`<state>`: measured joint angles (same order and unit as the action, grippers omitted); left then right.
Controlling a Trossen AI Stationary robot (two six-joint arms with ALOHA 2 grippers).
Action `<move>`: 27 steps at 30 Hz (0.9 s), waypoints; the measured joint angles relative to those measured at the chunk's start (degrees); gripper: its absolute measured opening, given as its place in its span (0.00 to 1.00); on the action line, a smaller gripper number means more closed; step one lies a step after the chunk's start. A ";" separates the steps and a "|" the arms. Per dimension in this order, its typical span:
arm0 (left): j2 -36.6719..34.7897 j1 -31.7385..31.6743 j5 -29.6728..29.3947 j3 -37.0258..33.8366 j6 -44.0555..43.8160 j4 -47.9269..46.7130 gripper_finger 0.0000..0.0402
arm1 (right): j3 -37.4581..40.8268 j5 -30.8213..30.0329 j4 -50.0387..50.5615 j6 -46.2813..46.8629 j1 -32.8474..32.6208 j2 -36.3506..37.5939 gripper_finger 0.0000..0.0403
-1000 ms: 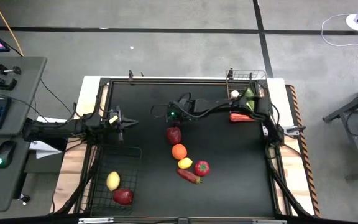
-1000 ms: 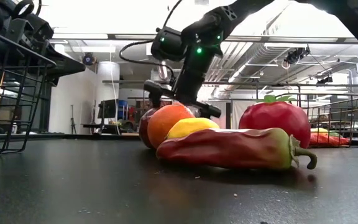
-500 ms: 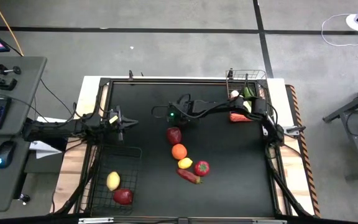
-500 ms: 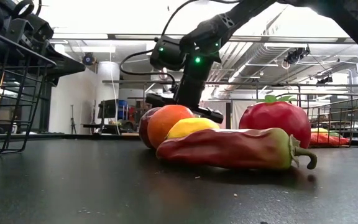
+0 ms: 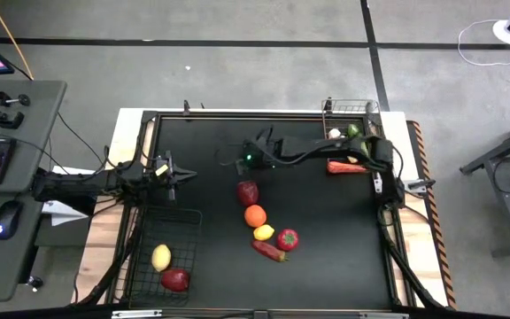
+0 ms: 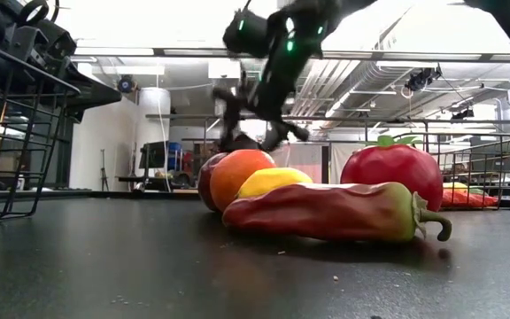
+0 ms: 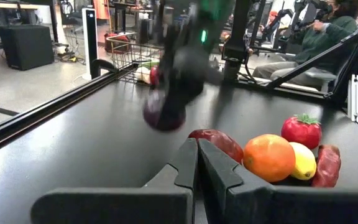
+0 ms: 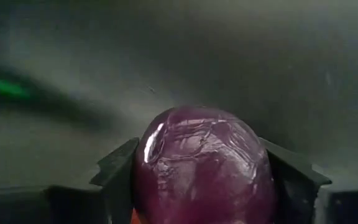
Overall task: Sort produce into baskets
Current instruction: Put the onion into the left wire basket
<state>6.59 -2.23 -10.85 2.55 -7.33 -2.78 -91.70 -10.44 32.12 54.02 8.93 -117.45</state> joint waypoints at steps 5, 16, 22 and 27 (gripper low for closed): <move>0.00 -0.01 0.00 0.00 0.00 0.01 0.00 | -0.15 6.01 -15.25 -10.98 -3.26 4.86 0.64; -0.02 -0.01 -0.01 0.00 0.00 0.05 0.00 | -0.04 16.12 -48.80 -15.54 -18.15 -3.32 0.66; 0.00 0.01 0.00 0.00 0.00 -0.03 0.00 | -7.98 15.37 -52.22 -16.34 -19.87 -10.49 0.67; 0.00 0.00 -0.01 0.00 0.00 -0.01 0.00 | -24.89 18.93 -43.74 -23.98 -20.73 -19.18 0.67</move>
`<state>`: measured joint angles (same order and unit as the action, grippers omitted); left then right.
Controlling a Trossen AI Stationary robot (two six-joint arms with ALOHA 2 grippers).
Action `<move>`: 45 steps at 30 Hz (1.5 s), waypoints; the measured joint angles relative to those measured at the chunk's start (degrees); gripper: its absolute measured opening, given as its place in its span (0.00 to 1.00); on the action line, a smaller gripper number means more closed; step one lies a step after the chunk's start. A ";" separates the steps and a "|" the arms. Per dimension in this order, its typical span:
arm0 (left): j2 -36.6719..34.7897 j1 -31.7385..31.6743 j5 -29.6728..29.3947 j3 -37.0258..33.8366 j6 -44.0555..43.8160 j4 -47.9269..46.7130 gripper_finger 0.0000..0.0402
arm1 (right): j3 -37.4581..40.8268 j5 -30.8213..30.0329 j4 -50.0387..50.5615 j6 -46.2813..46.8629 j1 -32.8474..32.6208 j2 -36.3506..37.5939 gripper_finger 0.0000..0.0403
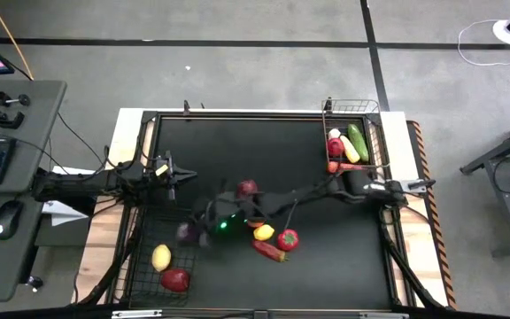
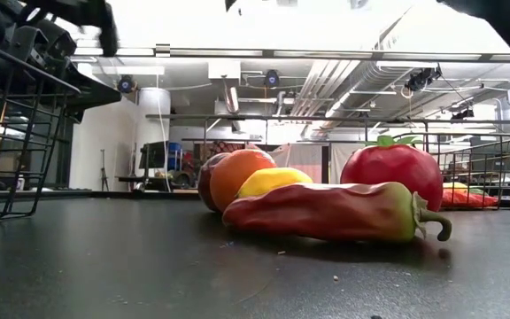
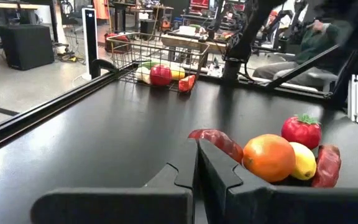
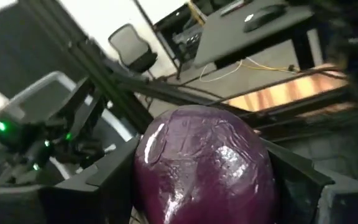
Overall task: Sort produce into baskets
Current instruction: Put the onion into the left wire basket, then put the chili into the right wire basket
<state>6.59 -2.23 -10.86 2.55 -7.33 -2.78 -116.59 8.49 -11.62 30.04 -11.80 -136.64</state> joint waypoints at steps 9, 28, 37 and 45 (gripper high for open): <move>0.00 -0.01 0.01 0.00 0.00 0.01 0.00 | -18.54 -1.96 8.56 -0.42 -0.62 -10.32 0.67; -0.01 -0.01 0.01 0.00 0.00 0.00 0.00 | -16.68 2.55 7.23 -10.04 0.18 -10.60 0.86; 0.00 -0.01 0.01 0.00 0.00 0.01 0.00 | -17.37 -1.44 8.73 -10.00 0.77 -10.31 0.88; -0.01 -0.01 0.01 0.00 0.00 0.01 0.00 | -17.60 3.66 19.29 -6.99 6.10 -2.29 0.88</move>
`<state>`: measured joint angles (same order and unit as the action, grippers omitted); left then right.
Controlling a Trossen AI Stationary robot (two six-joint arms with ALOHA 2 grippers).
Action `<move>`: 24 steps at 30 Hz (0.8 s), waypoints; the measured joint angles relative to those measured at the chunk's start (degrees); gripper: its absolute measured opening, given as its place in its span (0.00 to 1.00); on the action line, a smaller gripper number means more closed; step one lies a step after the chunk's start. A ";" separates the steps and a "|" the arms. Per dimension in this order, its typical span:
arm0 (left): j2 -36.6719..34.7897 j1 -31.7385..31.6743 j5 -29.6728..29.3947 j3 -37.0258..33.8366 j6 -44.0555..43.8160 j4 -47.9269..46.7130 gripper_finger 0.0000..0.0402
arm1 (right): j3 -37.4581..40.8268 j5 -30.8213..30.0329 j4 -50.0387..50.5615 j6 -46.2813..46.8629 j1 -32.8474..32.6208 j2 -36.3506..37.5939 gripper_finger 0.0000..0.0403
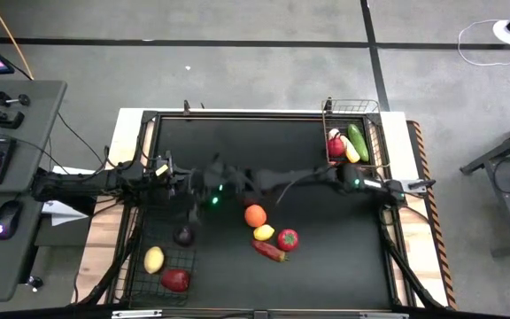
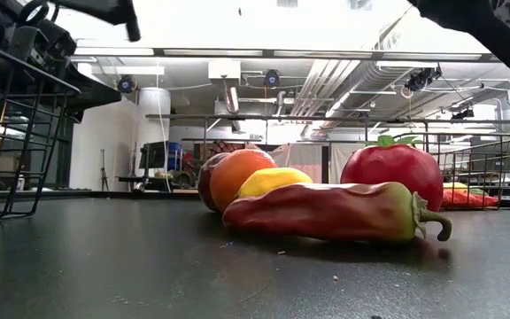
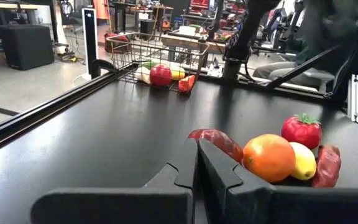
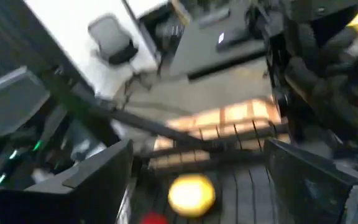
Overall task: Sort produce into baskets
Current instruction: Put the chili into the right wire basket
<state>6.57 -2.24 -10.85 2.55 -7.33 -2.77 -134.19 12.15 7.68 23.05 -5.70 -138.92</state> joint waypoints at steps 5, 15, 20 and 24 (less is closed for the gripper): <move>-0.01 0.02 0.00 0.00 0.00 0.03 0.00 | 0.02 7.06 19.00 -14.42 2.87 7.48 0.88; 0.02 0.02 0.00 0.00 0.00 -0.01 0.00 | 0.07 -11.18 60.58 -27.94 2.69 16.25 0.88; -0.01 0.01 0.00 0.00 0.00 0.01 0.00 | 0.07 -12.58 68.34 -27.68 -0.39 16.95 0.88; -0.01 0.02 0.00 0.00 0.00 -0.01 0.00 | 1.62 -12.58 69.61 -27.51 -3.83 17.13 0.88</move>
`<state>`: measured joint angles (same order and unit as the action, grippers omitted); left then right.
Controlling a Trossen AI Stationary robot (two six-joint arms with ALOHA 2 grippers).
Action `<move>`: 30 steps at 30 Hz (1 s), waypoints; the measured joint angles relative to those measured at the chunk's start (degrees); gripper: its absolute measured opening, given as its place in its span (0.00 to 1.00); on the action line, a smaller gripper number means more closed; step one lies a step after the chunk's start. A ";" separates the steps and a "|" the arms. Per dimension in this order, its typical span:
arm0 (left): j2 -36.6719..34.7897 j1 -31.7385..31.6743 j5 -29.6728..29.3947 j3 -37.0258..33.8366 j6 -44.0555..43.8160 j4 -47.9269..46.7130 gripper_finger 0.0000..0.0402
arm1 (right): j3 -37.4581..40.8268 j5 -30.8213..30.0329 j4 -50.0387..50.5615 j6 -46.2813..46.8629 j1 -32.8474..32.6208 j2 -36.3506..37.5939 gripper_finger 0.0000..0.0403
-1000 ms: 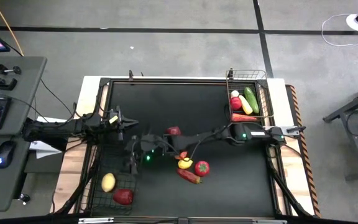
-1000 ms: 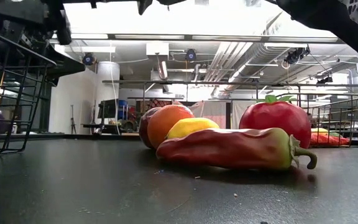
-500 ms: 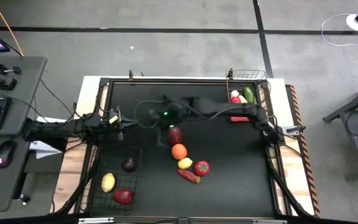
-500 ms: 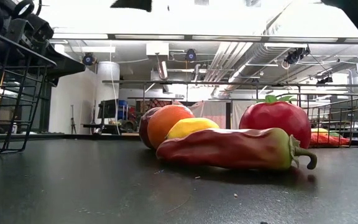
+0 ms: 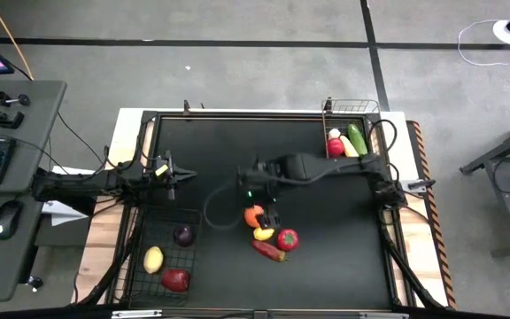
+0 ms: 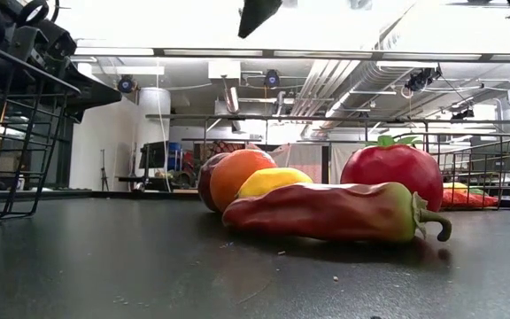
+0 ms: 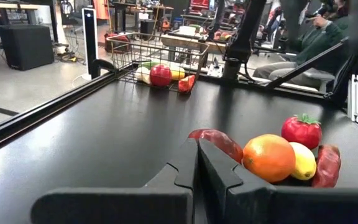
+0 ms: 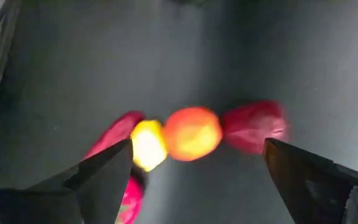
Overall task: Sort produce into baskets
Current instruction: Put the chili into the right wire basket
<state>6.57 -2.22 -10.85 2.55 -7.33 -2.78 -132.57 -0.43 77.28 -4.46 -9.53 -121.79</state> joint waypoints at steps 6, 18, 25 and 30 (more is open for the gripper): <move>0.00 -0.02 0.00 0.00 0.00 0.02 0.00 | 24.48 -0.48 -8.14 8.26 -3.70 9.33 0.88; 0.00 -0.02 0.01 0.00 0.00 0.00 0.00 | 46.40 -3.10 -32.42 21.18 -14.26 17.04 0.88; 0.00 0.00 0.00 0.00 0.00 -0.01 0.00 | 46.42 -9.74 -37.34 22.69 -19.61 11.82 0.88; 0.00 -0.01 0.00 0.00 0.00 0.03 0.00 | 46.40 -12.93 -40.96 33.77 -20.53 9.51 0.88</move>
<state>6.57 -2.23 -10.85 2.55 -7.33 -2.75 -86.17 -13.36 36.33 29.32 -30.06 -112.28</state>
